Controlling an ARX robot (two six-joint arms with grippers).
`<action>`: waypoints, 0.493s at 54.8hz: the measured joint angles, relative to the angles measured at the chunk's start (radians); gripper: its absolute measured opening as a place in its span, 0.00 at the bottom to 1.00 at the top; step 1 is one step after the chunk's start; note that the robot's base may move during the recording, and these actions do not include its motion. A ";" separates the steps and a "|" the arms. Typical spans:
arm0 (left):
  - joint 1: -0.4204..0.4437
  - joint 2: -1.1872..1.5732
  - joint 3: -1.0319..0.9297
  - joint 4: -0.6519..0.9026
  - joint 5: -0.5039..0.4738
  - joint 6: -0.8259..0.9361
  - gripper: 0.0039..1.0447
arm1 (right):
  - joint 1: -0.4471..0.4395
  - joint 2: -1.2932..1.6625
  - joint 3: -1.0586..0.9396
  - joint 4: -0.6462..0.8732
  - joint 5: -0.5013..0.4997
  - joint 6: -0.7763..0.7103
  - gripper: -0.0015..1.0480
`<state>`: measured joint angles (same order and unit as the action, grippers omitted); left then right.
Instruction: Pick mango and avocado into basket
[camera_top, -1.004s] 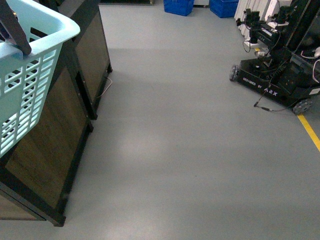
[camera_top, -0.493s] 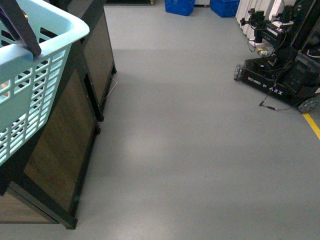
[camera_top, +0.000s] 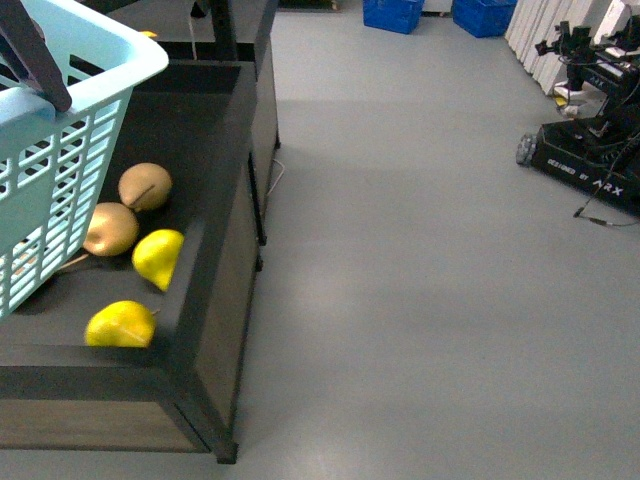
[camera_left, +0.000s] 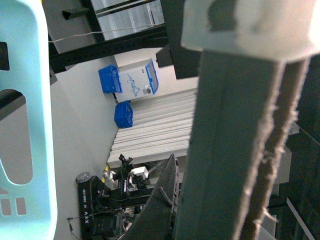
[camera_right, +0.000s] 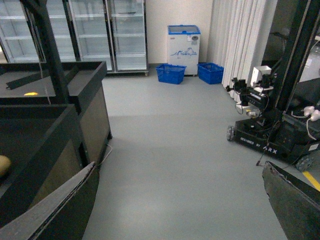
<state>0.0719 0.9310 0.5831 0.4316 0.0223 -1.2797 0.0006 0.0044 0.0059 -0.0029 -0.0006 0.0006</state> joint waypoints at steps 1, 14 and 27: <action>0.000 0.000 0.000 0.000 0.001 0.000 0.07 | 0.000 0.000 0.000 0.000 0.000 0.000 0.93; 0.000 0.000 0.000 0.000 0.000 -0.001 0.07 | 0.000 0.000 0.000 0.001 0.000 0.000 0.93; 0.000 0.000 -0.003 0.000 0.000 0.000 0.07 | 0.000 0.000 0.000 0.001 0.000 0.000 0.93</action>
<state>0.0723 0.9314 0.5800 0.4320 0.0219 -1.2800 0.0006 0.0044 0.0059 -0.0017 -0.0006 0.0006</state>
